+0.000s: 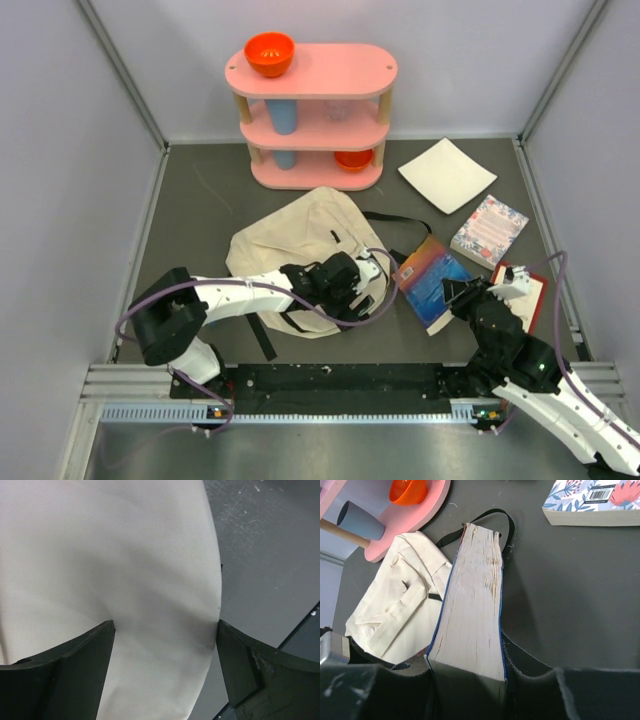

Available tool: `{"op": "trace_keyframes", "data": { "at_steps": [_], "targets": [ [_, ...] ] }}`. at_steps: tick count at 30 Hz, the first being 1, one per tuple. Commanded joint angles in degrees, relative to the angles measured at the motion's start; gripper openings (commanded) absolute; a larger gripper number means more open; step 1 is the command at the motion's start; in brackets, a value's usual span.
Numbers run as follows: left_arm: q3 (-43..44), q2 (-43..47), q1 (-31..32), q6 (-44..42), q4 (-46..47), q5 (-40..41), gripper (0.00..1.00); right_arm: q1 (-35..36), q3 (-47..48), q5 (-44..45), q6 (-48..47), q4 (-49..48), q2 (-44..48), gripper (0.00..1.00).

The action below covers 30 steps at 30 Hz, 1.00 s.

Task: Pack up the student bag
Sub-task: Place the book in the student bag.

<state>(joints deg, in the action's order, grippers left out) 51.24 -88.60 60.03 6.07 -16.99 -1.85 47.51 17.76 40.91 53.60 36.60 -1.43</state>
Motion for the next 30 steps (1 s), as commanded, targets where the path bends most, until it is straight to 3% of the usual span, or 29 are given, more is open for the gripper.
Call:
{"op": "trace_keyframes", "data": {
  "at_steps": [1,8,12,14,16,19,30],
  "targets": [
    [2.8,-1.3,0.4,0.5,-0.6,3.6,0.83,0.1,5.4,1.6,1.5,-8.9,7.0,0.00],
    [2.5,0.4,0.3,0.7,-0.1,4.6,0.57,0.2,5.5,1.8,1.9,-8.6,7.0,0.00],
    [2.3,1.9,0.3,0.7,-0.1,5.0,0.34,0.1,5.4,1.9,2.0,-8.3,7.0,0.00],
    [2.3,2.6,0.4,0.8,-0.2,5.4,0.28,0.1,5.5,1.8,2.1,-8.2,7.0,0.00],
    [2.5,2.8,0.4,1.0,-0.6,5.5,0.11,0.2,5.4,1.8,2.2,-8.2,7.0,0.00],
    [2.4,3.4,0.4,1.2,-0.7,6.2,0.01,0.1,5.5,1.6,2.3,-8.1,7.0,0.00],
    [1.2,9.1,0.4,3.1,0.1,11.3,0.02,0.2,6.1,1.4,2.4,-7.5,7.1,0.00]
  ]
}}
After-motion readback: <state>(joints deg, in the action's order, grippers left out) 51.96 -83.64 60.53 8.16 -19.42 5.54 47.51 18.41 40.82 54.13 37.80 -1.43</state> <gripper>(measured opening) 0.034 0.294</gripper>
